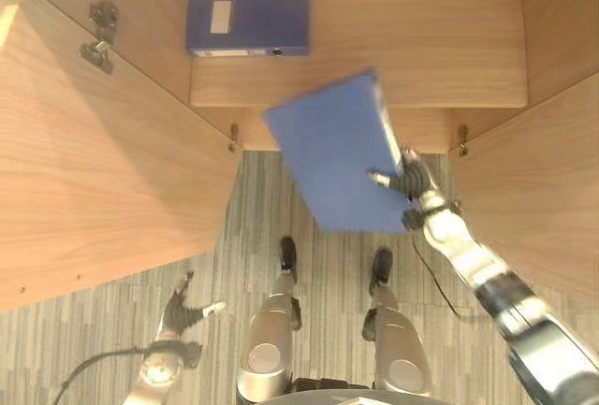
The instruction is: Put the empty folder in the office cabinet
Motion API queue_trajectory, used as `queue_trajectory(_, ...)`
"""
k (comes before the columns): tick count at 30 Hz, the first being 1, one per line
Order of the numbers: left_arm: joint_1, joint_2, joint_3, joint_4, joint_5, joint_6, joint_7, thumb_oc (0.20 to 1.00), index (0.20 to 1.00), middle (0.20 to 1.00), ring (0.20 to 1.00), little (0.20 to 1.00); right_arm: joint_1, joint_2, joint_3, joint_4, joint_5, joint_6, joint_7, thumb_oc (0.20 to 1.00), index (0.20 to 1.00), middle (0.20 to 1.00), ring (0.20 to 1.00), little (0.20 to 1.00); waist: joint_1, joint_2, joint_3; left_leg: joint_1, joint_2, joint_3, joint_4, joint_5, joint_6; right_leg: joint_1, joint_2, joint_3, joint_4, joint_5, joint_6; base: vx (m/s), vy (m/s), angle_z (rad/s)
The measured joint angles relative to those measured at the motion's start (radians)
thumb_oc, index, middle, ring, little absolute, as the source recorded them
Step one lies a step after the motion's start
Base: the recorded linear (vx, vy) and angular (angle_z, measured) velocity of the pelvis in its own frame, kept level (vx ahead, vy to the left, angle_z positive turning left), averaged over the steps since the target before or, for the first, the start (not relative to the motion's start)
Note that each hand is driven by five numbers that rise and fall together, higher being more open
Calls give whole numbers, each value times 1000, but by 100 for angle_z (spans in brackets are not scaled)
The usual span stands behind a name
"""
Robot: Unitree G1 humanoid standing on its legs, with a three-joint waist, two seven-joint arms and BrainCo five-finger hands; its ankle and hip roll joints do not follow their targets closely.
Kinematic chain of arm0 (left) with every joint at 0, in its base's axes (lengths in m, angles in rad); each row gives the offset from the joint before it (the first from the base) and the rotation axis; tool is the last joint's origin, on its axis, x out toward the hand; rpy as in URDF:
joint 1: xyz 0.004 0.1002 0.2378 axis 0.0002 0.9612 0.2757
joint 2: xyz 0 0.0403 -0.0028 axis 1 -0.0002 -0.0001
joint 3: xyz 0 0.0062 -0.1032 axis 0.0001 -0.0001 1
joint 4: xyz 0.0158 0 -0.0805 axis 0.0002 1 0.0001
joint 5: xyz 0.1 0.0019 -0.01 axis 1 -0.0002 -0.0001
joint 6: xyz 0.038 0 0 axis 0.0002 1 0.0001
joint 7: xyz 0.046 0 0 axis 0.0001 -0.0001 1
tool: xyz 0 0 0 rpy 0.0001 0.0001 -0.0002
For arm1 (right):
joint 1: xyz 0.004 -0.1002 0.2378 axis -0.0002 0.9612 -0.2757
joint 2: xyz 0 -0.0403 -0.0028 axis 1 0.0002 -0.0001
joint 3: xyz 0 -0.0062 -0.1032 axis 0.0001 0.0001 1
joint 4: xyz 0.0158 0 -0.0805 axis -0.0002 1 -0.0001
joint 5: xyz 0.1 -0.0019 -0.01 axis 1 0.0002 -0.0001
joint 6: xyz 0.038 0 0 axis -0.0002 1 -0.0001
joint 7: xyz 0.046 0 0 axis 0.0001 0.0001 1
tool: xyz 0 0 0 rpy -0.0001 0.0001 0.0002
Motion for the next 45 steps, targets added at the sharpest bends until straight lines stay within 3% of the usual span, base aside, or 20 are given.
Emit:
queue_trajectory(5,-51,3,-101,40,33,13,-16,1000,1000,1000,1000,1000,-180,-6,-91,242,167,27,-41,200,200,200,200,200,56,6,-2,-67,-49,-8,97,-49,34,-18,-53,4,0,8,10,3,170,12)
queue_trajectory(7,-73,2,-132,36,42,18,-24,1000,1000,1000,1000,1000,-232,-41,-134,284,247,23,-67,200,200,200,200,200,51,7,-2,-104,-98,-8,154,-77,67,-33,-106,-2,19,18,28,-26,272,21)
queue_trajectory(9,-113,-3,-151,38,42,22,-29,1000,1000,1000,1000,1000,-354,-64,-160,459,316,39,-83,200,200,200,200,200,42,33,-17,-165,-122,7,263,-136,115,-89,-156,-5,118,-6,26,-11,107,10)
queue_trajectory(13,-183,59,-171,31,42,22,-29,1000,1000,1000,1000,1000,-360,-98,-232,539,412,37,-108,200,200,200,200,200,43,38,-21,-197,-157,3,364,-207,129,-82,-210,-45,179,-10,10,9,27,20)
queue_trajectory(18,-211,80,-168,27,38,24,-33,1000,1000,1000,1000,1000,-372,-112,-269,611,497,38,-122,200,200,200,200,200,48,35,-22,-212,-191,-38,356,-205,132,-53,-230,-106,120,53,37,105,17,23)
queue_trajectory(19,-203,68,-166,27,33,26,-36,1000,1000,1000,1000,1000,-374,-111,-272,632,498,38,-116,200,200,200,200,200,44,40,-25,-206,-188,-60,342,-198,152,-73,-229,-117,166,65,68,60,-5,16)
queue_trajectory(20,-198,54,-169,32,33,28,-38,1000,1000,1000,1000,1000,-362,-109,-272,640,499,43,-117,200,200,200,200,200,35,41,-23,-173,-184,-87,291,-153,179,-109,-226,-116,206,22,82,91,-32,29)
queue_trajectory(21,-195,37,-172,33,33,34,-43,1000,1000,1000,1000,1000,-359,-110,-271,644,499,52,-117,200,200,200,200,200,19,41,-24,-152,-181,-103,252,-131,171,-119,-223,-117,134,1,75,118,-51,48)
queue_trajectory(24,-196,10,-168,36,33,36,-44,1000,1000,1000,1000,1000,-354,-110,-270,671,500,52,-120,200,200,200,200,200,0,31,-25,-143,-177,-145,262,-147,155,-171,-227,-121,25,10,87,174,-129,38)
queue_trajectory(26,-191,3,-169,42,33,37,-44,1000,1000,1000,1000,1000,-308,-110,-271,671,518,51,-119,200,200,200,200,200,1,17,-28,-145,-167,-174,294,-174,116,-183,-216,-120,44,-3,82,107,-86,47)
queue_trajectory(27,-191,3,-169,42,33,37,-44,1000,1000,1000,1000,1000,-308,-110,-271,671,518,51,-119,200,200,200,200,200,1,17,-28,-145,-167,-174,294,-174,116,-183,-216,-120,44,-3,82,104,-71,56)
queue_trajectory(28,-175,13,-169,40,33,37,-44,1000,1000,1000,1000,1000,-270,-105,-271,662,535,51,-117,200,200,200,200,200,0,-9,-44,-160,-172,-189,322,-191,91,-193,-220,-110,98,-88,73,139,-86,62)
queue_trajectory(29,-166,21,-170,44,33,37,-42,1000,1000,1000,1000,1000,-250,-100,-271,657,537,50,-112,200,200,200,200,200,2,-31,-57,-180,-163,-202,345,-208,65,-208,-211,-90,119,-90,76,198,-125,64)
queue_trajectory(32,-96,12,-181,28,34,40,-47,1000,1000,1000,1000,1000,-241,-90,-271,614,537,48,-92,200,200,200,200,200,5,-19,-58,-199,-88,-238,405,-257,22,-242,-122,-72,177,-72,67,141,-156,-4)
queue_trajectory(35,-75,-12,-179,39,34,39,-46,1000,1000,1000,1000,1000,-242,-111,-269,615,537,46,-94,200,200,200,200,200,-3,-15,-60,-139,-74,-237,312,-255,6,-233,-114,-69,171,-20,54,134,-223,-12)
queue_trajectory(38,-74,-35,-171,42,34,38,-44,1000,1000,1000,1000,1000,-223,-113,-265,571,536,29,-96,200,200,200,200,200,-18,11,-66,-117,-52,-244,245,-236,-15,-238,-90,-72,166,29,-9,122,-222,6)
queue_trajectory(40,-74,-49,-164,65,35,29,-45,1000,1000,1000,1000,1000,-223,-113,-265,551,537,29,-96,200,200,200,200,200,-19,28,-66,-111,-35,-247,227,-209,-23,-236,-70,-77,155,34,-19,92,-125,-13)
queue_trajectory(42,-93,-78,-157,229,43,9,-45,1000,1000,1000,1000,1000,-225,-101,-260,524,537,29,-97,200,200,200,200,200,-30,47,-71,-80,-10,-242,177,-181,-42,-227,-44,-80,140,29,-32,133,-121,-18)
queue_trajectory(44,-123,-111,-137,402,41,48,-35,1000,1000,1000,1000,1000,-263,-10,-251,467,538,29,-160,200,200,200,200,200,-78,50,-72,-23,20,-228,93,-150,-62,-196,-12,-84,93,36,-43,110,-90,-22)
queue_trajectory(45,-128,-111,-138,392,41,55,-34,1000,1000,1000,1000,1000,-276,24,-258,439,536,17,-190,200,200,200,200,200,-81,51,-73,-7,25,-214,63,-138,-58,-186,-3,-82,64,50,-50,83,-69,-25)
